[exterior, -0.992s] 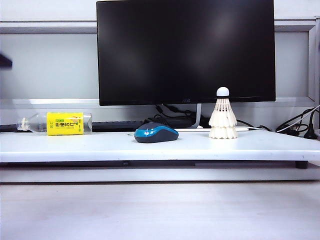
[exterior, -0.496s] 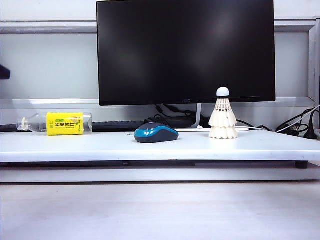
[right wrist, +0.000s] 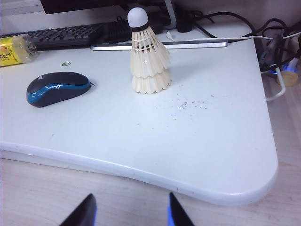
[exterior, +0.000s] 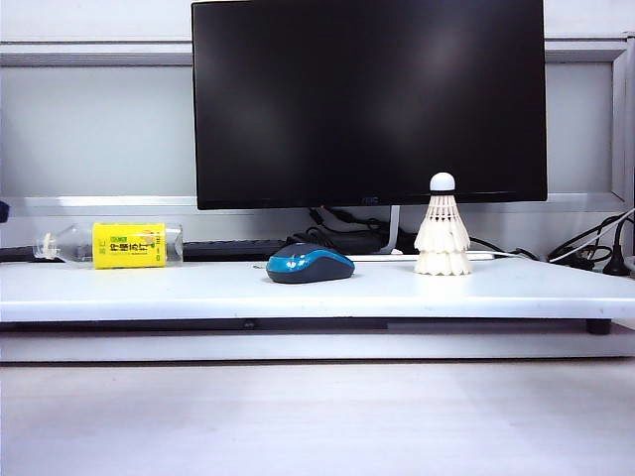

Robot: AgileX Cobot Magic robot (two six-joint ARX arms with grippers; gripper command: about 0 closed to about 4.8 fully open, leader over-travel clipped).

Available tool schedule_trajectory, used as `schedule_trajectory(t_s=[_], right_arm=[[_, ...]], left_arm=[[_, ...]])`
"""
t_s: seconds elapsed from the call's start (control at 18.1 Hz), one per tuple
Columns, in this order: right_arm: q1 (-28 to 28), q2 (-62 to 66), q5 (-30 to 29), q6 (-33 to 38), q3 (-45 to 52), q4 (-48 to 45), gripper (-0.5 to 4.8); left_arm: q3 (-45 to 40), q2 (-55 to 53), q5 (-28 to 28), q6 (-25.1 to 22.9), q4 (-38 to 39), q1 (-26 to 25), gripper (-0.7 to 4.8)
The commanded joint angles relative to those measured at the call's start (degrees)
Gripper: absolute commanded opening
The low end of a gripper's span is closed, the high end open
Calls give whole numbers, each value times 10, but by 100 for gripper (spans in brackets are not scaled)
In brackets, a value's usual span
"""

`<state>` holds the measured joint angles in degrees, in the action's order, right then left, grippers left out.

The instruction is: Stack the badminton balls on the table vertically.

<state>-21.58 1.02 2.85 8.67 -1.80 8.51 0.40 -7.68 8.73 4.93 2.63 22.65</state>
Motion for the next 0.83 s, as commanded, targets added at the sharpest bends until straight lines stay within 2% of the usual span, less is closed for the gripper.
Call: schedule_trajectory(t_s=[0.06, 0.11, 0.17, 0.33, 0.44, 0.61, 0.83], right_arm=[[-1, 0, 2, -2, 2, -6, 133], [-1, 0, 3, -2, 4, -6, 133], [-1, 0, 4, -2, 7, -5, 111], [-1, 0, 23, -1, 11, 3, 101], [-1, 0, 31, -1, 11, 5, 51], [-1, 0, 38, -1, 11, 6, -5], [0, 0, 58, -1, 11, 20, -5]], left_arm=[[-1, 0, -2, 0, -6, 0, 73], [-1, 0, -2, 0, -5, 0, 56], [-1, 0, -1, 0, -5, 0, 45], [-1, 0, -2, 0, -3, 0, 34], [-1, 0, -2, -1, 1, 0, -5], [-1, 0, -2, -2, 6, 0, -5], [-1, 0, -12, -4, 22, 0, -5]])
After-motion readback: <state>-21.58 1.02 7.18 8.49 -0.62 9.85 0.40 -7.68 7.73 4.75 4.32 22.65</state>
